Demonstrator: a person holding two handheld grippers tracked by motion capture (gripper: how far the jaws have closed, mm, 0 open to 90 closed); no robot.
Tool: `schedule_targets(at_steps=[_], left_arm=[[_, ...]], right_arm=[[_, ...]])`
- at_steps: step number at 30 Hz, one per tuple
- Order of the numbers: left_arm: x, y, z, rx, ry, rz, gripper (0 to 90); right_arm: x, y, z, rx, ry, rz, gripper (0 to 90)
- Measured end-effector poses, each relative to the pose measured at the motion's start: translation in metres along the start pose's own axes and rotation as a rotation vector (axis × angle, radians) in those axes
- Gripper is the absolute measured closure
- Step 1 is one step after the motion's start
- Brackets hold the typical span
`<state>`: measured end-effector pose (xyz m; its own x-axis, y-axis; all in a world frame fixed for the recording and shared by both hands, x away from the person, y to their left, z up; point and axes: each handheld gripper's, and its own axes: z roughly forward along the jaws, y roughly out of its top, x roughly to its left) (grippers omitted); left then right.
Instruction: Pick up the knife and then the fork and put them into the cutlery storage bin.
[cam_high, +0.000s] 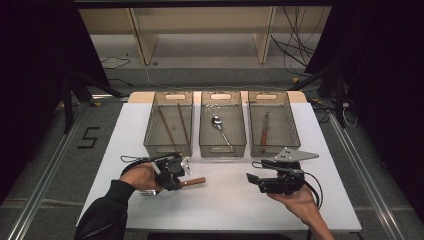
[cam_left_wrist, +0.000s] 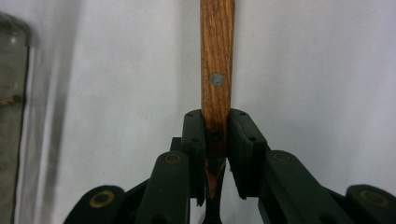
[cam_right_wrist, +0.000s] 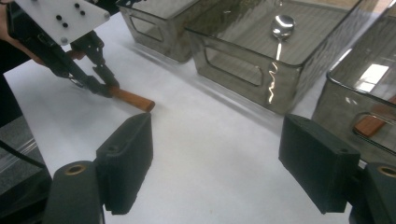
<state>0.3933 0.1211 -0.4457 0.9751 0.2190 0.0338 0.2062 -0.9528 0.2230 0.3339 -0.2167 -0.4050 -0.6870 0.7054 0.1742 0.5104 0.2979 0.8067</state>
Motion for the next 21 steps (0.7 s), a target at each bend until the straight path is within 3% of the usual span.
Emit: schedule_targets(at_steps=[8, 17, 21], left_arm=[[-0.007, 0.009, -0.012, -0.026, -0.014, 0.002, 77.1], [-0.013, 0.021, -0.023, -0.042, -0.029, 0.008, 77.1], [-0.016, 0.026, -0.025, -0.048, -0.037, 0.011, 77.1]], right_arm=[[0.017, 0.001, 0.003, -0.015, 0.022, -0.075, 26.7], [0.050, -0.001, 0.014, -0.020, 0.054, -0.221, 26.7], [0.067, -0.004, 0.020, -0.006, 0.014, -0.328, 26.7]])
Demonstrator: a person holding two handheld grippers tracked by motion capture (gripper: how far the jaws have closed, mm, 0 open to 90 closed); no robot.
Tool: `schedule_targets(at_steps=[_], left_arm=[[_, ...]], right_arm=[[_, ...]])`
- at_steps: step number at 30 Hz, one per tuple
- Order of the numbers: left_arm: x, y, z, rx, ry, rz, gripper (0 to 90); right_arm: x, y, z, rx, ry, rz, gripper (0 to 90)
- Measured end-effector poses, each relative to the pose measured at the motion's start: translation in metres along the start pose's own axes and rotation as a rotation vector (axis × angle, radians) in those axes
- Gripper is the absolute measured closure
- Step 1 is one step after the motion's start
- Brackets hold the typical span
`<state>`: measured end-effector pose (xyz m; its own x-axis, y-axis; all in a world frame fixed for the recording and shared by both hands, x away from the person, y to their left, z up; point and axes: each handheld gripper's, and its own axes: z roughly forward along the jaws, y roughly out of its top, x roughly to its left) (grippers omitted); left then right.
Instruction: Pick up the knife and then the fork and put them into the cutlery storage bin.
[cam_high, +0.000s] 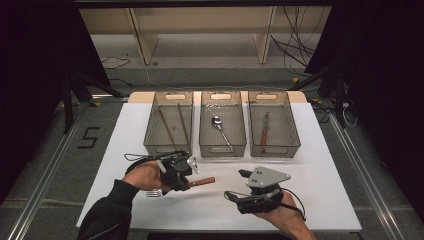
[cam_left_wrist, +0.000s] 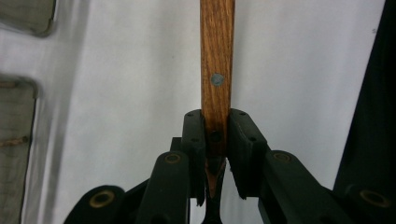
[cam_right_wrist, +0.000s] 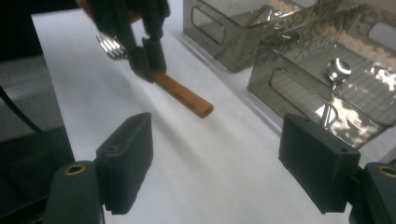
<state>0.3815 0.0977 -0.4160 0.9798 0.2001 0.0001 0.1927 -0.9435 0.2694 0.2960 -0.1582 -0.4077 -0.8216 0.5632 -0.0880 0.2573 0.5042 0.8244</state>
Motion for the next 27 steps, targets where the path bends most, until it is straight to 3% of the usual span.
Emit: schedule_targets(at_steps=[6, 10, 14, 24, 27], left_arm=[[-0.005, 0.008, -0.001, -0.005, -0.028, 0.008, 77.1], [-0.009, 0.014, -0.002, -0.007, -0.024, 0.001, 77.1], [-0.012, 0.018, -0.003, -0.012, -0.029, 0.009, 77.1], [-0.017, 0.022, -0.001, -0.003, -0.039, 0.015, 77.1], [-0.017, 0.023, 0.000, -0.002, -0.038, 0.014, 77.1]], right_arm=[[0.017, 0.001, 0.010, 0.023, -0.034, -0.108, 26.7], [0.028, 0.001, 0.019, 0.040, -0.076, -0.181, 26.7], [0.040, 0.001, 0.028, 0.067, -0.131, -0.296, 27.4], [0.067, -0.002, 0.054, 0.138, -0.222, -0.516, 30.9], [0.071, -0.001, 0.059, 0.179, -0.248, -0.613, 33.7]])
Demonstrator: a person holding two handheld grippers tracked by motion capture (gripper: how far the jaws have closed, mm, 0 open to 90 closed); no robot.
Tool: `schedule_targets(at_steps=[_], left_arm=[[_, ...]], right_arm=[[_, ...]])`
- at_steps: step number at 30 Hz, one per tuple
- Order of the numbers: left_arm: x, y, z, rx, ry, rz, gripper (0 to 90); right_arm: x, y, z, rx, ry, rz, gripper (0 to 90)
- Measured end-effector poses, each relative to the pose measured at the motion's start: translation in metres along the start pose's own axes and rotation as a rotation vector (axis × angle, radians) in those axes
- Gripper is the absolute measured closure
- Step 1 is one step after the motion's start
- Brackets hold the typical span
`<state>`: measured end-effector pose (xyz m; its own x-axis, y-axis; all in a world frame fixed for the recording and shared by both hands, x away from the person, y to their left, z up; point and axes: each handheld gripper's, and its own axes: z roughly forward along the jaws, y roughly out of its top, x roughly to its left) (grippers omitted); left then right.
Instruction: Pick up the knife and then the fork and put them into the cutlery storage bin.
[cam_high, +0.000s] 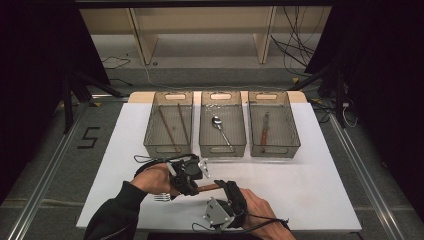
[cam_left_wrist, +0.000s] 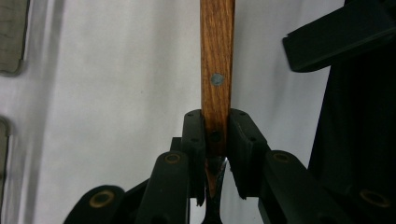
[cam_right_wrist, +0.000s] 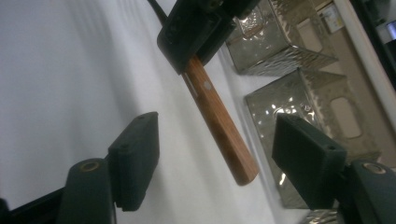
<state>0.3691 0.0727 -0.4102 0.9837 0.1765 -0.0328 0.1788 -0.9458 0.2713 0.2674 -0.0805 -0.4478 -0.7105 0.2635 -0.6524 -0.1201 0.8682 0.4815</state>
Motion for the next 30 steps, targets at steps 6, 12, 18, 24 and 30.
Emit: schedule_targets(at_steps=[6, 12, 18, 24, 30], left_arm=[[-0.001, 0.001, -0.002, -0.002, -0.004, -0.002, 77.1], [-0.003, 0.004, -0.002, -0.005, -0.019, 0.000, 77.1], [-0.004, 0.004, -0.003, -0.005, -0.028, -0.003, 77.1], [-0.005, 0.006, -0.003, 0.001, -0.037, 0.000, 77.1], [-0.006, 0.007, -0.003, 0.006, -0.047, -0.004, 77.0]], right_arm=[[0.009, 0.004, 0.009, 0.018, -0.066, -0.085, 42.4], [0.016, 0.007, 0.013, 0.032, -0.126, -0.169, 49.6], [0.022, 0.009, 0.016, 0.047, -0.150, -0.228, 56.2], [0.024, 0.010, 0.018, 0.050, -0.167, -0.268, 61.0], [0.026, 0.009, 0.021, 0.051, -0.186, -0.305, 66.7]])
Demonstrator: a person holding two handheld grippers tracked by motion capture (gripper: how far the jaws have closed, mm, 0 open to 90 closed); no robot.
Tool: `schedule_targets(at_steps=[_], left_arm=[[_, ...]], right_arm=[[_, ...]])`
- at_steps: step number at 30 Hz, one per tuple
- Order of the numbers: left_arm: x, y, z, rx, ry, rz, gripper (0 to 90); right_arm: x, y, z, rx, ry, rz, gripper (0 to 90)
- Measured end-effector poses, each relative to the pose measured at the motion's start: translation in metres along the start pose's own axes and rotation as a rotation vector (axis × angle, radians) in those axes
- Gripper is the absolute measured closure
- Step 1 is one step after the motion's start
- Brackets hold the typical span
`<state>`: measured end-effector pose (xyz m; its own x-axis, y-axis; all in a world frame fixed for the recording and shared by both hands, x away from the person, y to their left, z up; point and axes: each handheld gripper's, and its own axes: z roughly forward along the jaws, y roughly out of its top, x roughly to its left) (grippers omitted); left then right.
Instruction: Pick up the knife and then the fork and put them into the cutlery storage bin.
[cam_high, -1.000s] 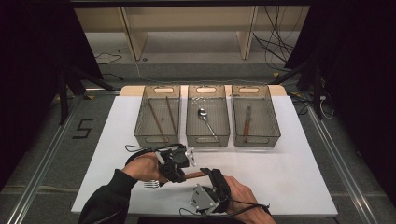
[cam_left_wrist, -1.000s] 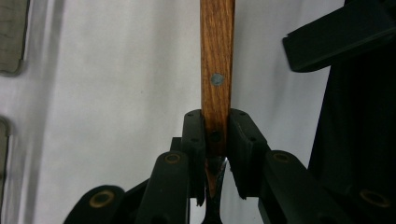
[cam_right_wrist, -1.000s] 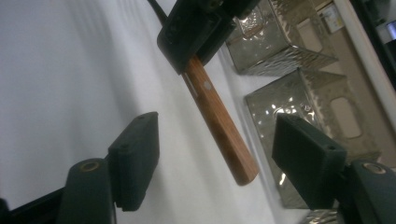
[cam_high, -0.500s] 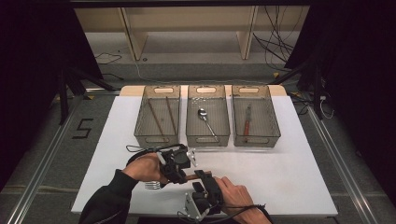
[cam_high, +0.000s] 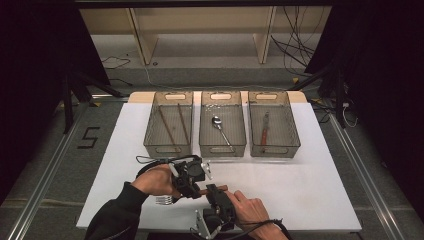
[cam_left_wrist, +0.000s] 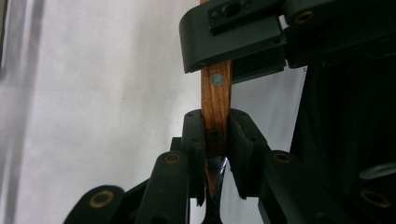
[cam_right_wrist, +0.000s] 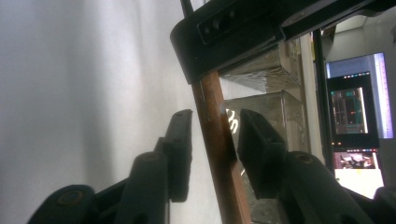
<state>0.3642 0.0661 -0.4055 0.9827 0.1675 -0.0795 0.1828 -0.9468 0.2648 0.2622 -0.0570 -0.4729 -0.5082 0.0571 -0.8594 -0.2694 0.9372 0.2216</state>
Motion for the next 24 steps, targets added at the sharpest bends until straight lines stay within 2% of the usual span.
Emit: schedule_targets(at_steps=[2, 8, 10, 11, 12, 13, 15, 17, 19, 20, 22, 24], left_arm=[[0.000, 0.000, 0.000, 0.003, -0.003, 0.001, 77.1], [0.000, 0.000, 0.001, 0.009, -0.011, 0.000, 77.0], [0.000, 0.000, 0.002, 0.014, -0.017, -0.001, 76.9], [0.000, 0.000, 0.002, 0.014, -0.018, -0.002, 76.8], [0.000, 0.000, 0.003, 0.015, -0.019, -0.003, 76.7], [0.000, 0.000, 0.003, 0.016, -0.024, -0.008, 76.4], [0.001, -0.001, 0.004, 0.017, -0.031, -0.023, 74.8], [0.002, -0.003, 0.003, 0.015, -0.030, -0.023, 73.4], [0.004, -0.005, 0.001, 0.012, -0.010, -0.033, 68.5], [0.005, -0.006, 0.000, 0.010, 0.000, -0.043, 62.8], [0.008, -0.009, -0.003, 0.001, 0.001, -0.048, 60.2], [0.010, -0.012, -0.006, -0.008, 0.016, -0.066, 55.9]], right_arm=[[0.001, 0.000, 0.000, 0.018, 0.005, -0.003, 68.6], [0.002, 0.000, 0.000, 0.013, 0.004, -0.030, 73.9], [0.003, 0.000, 0.001, 0.007, 0.001, -0.054, 75.2], [0.003, 0.001, 0.000, 0.012, 0.006, -0.068, 75.8], [0.006, 0.001, -0.001, 0.031, 0.012, -0.060, 76.7], [0.005, 0.001, 0.001, 0.013, 0.005, -0.088, 77.5], [0.008, 0.001, -0.001, 0.029, 0.025, -0.082, 79.1], [0.006, 0.001, -0.001, 0.010, 0.029, -0.093, 80.0], [0.007, 0.001, -0.001, 0.018, 0.033, -0.093, 80.6], [0.007, 0.000, -0.001, 0.025, 0.036, -0.093, 80.7], [0.006, -0.002, 0.000, 0.009, 0.025, -0.097, 80.9], [0.005, -0.003, -0.001, 0.023, 0.032, -0.090, 81.0]])
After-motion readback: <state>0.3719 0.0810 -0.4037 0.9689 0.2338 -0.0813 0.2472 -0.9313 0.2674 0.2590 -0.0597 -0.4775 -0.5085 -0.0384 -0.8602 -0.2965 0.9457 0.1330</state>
